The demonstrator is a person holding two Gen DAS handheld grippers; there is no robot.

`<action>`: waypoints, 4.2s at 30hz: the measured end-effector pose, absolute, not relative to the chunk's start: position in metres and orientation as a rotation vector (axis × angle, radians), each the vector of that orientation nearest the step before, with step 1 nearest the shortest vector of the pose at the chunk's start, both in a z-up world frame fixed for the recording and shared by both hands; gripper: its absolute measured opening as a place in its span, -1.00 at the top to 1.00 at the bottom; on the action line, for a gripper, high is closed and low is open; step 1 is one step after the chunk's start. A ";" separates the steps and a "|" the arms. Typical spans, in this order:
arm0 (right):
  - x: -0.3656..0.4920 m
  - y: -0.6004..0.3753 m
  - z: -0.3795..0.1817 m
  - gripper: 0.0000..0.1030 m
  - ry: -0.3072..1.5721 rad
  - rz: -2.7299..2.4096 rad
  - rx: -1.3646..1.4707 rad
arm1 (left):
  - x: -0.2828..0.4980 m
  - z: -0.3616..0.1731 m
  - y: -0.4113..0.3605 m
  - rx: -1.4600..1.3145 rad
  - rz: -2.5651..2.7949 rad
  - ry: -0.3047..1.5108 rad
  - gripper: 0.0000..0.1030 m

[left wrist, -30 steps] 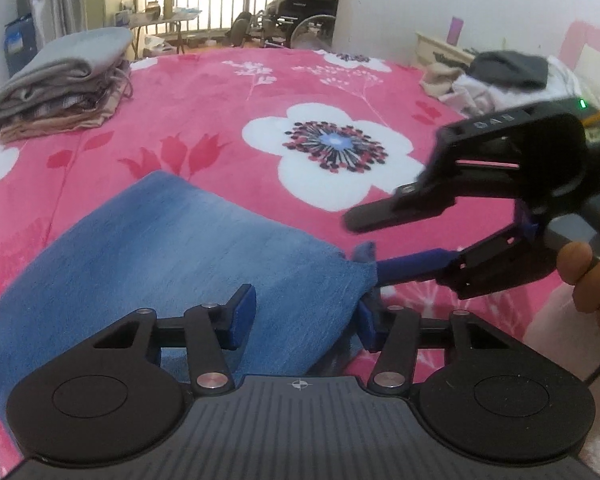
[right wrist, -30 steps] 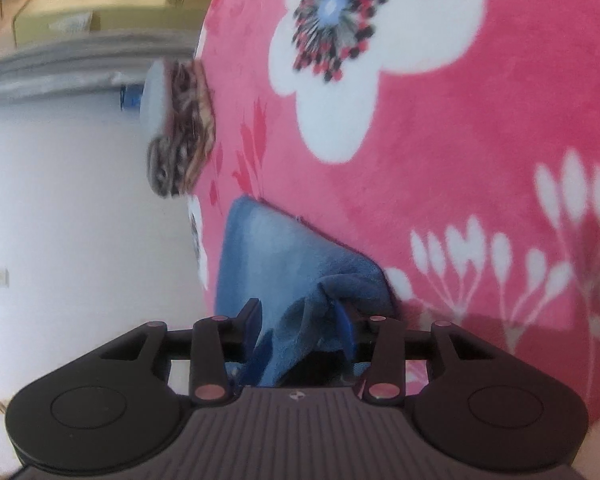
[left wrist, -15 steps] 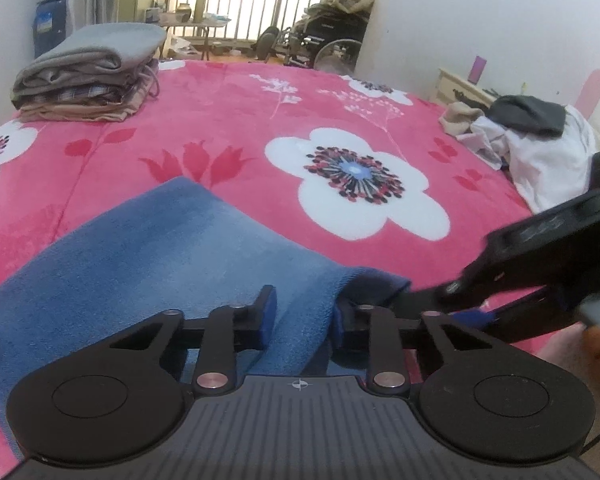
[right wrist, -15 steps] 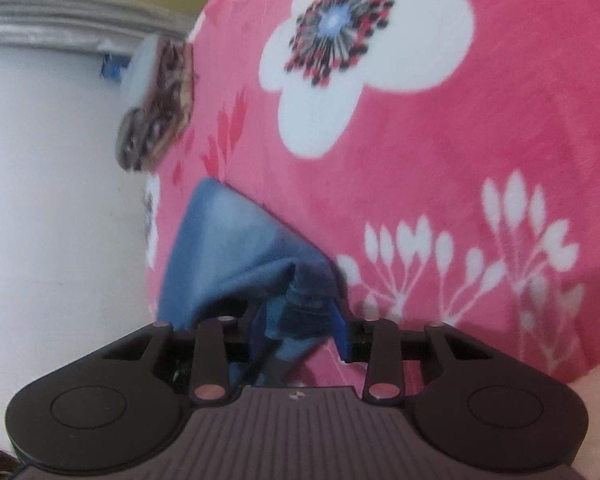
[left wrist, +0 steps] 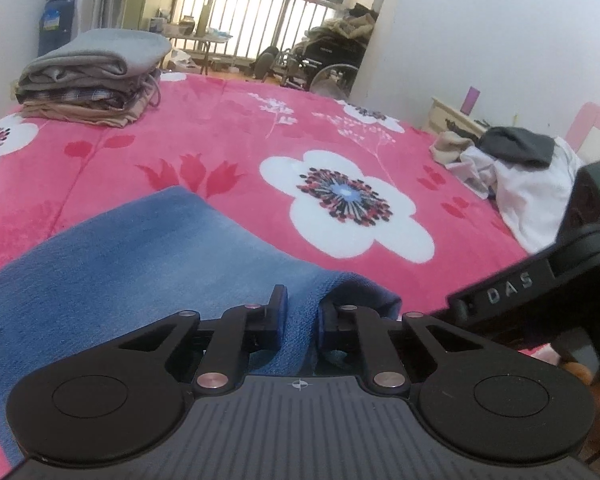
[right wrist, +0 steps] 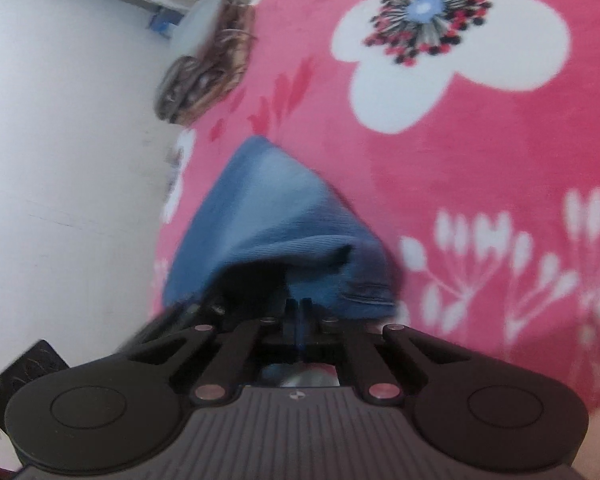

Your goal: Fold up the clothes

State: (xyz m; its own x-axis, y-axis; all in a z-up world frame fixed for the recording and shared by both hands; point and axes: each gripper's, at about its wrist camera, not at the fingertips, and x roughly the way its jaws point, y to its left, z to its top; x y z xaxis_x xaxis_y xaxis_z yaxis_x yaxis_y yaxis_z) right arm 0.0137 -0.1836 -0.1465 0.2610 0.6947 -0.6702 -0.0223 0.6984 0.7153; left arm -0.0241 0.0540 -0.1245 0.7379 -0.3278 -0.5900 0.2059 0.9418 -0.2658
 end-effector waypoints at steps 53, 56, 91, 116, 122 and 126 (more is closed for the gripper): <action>-0.048 -0.042 -0.139 0.95 0.691 0.631 -0.701 | -0.028 -0.126 0.092 -0.451 -0.336 0.639 0.80; -0.053 -0.043 -0.142 0.96 0.649 0.622 -0.718 | -0.027 -0.129 0.095 -0.474 -0.347 0.644 0.80; 0.029 -0.113 -0.129 0.91 0.994 0.685 -0.064 | -0.057 -0.134 0.089 -0.311 -0.380 0.730 0.64; 0.019 -0.101 -0.130 0.91 0.963 0.651 -0.169 | -0.058 -0.137 0.096 -0.275 -0.200 0.756 0.35; 0.018 -0.100 -0.130 0.91 0.958 0.646 -0.176 | -0.056 -0.129 0.090 -0.251 -0.156 0.779 0.31; 0.019 -0.100 -0.130 0.91 0.957 0.646 -0.174 | -0.057 -0.120 0.092 -0.222 -0.104 0.772 0.19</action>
State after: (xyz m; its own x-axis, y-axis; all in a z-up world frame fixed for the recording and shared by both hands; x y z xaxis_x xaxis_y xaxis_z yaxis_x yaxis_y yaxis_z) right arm 0.0189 -0.0996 -0.1302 0.4058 0.4345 -0.8041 -0.5832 0.8005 0.1382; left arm -0.0571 0.0915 -0.1204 0.7130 -0.1742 -0.6792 0.0121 0.9715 -0.2365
